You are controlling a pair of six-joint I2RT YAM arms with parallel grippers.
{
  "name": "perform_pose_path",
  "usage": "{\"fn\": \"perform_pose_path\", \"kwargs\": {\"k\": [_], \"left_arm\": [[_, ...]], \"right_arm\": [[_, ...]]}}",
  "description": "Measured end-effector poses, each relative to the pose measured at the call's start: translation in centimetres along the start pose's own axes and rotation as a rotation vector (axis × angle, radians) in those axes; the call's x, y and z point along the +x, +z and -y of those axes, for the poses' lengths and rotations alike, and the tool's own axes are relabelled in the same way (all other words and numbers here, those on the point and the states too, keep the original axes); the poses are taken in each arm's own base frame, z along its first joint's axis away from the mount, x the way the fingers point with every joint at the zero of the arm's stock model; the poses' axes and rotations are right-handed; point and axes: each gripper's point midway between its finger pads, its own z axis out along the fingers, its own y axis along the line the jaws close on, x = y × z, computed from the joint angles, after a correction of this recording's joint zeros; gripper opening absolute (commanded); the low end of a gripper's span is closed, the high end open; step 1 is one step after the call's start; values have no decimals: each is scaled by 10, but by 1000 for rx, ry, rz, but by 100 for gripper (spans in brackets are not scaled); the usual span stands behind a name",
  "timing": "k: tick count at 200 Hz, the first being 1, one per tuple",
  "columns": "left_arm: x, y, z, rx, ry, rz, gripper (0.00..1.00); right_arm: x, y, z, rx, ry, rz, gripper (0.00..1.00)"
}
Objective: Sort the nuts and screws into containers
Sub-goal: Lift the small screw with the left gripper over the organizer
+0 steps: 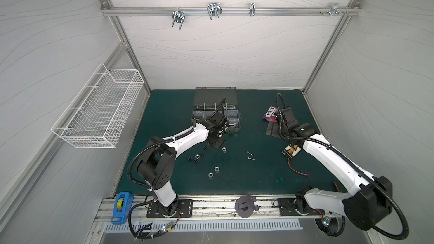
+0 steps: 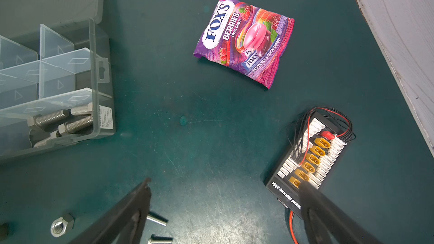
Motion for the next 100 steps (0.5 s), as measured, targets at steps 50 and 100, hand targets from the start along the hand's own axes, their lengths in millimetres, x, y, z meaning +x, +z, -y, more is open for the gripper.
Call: {"fn": "perform_pose_path", "kwargs": {"k": [50,100], "left_arm": [[-22,-15,-25,-56,-125,87,0],[-55,-36,-66,-155,-248,184,0]], "right_arm": [[0,-1,0,-1,1,2,99],[0,-1,0,-1,1,2,99]]}}
